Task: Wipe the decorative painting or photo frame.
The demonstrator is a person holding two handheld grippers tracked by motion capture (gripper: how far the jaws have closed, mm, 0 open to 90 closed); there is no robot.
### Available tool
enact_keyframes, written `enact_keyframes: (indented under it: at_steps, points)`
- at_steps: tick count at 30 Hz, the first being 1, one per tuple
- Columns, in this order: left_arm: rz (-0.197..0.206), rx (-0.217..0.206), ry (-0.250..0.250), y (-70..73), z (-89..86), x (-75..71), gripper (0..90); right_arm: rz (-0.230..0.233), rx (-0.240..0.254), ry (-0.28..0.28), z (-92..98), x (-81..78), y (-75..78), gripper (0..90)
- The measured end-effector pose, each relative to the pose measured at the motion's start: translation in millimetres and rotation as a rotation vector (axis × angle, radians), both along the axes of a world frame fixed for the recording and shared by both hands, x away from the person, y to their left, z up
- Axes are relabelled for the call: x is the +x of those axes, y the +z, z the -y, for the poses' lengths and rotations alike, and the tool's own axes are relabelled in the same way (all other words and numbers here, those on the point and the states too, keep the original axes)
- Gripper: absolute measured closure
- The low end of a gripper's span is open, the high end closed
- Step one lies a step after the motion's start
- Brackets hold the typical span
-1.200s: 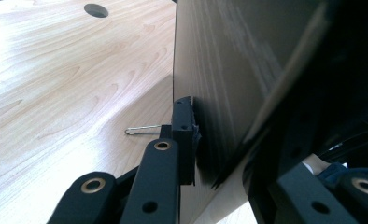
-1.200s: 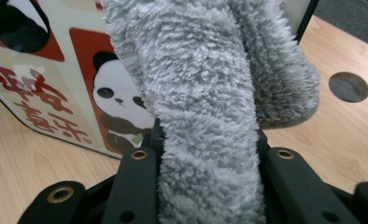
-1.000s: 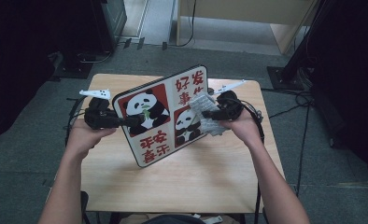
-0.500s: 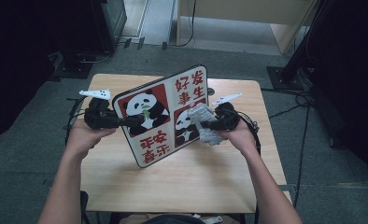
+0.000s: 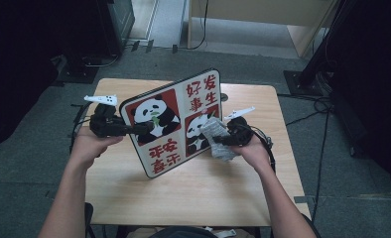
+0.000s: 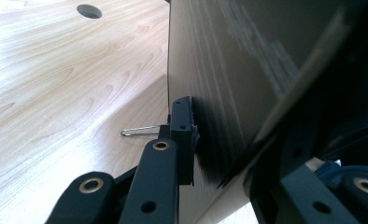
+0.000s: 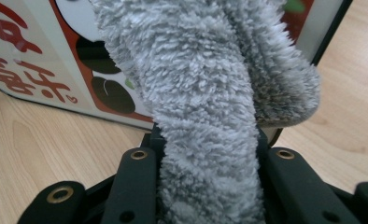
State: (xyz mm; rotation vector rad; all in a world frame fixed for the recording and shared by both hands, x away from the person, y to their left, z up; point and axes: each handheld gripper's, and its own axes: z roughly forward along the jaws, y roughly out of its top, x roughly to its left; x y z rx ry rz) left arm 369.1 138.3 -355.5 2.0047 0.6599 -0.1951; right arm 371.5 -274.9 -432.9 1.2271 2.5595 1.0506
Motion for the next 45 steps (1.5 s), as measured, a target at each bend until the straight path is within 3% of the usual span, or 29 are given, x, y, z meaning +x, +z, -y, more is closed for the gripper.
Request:
enact_keyframes:
  at_steps: [6,18,29,37,45]
  points:
    - [0.0,-0.001,0.0,-0.1,0.0,0.1,77.8,-0.033,-0.016,0.003,1.5,-2.1,-13.8,67.7]
    - [-0.004,-0.006,0.0,-0.2,0.0,0.8,77.8,-0.071,-0.001,-0.006,8.8,-3.7,-37.2,67.7]
    - [-0.004,0.0,0.0,0.4,0.5,1.2,77.8,-0.1,-0.01,-0.009,12.6,-4.9,-48.2,67.5]
    - [-0.006,0.007,0.009,1.5,1.9,0.3,77.8,-0.113,0.001,0.002,13.6,-5.8,-40.7,68.0]
    - [-0.01,0.007,0.016,1.4,1.9,-0.2,77.8,-0.055,0.027,0.0,16.7,-9.3,-12.0,68.3]
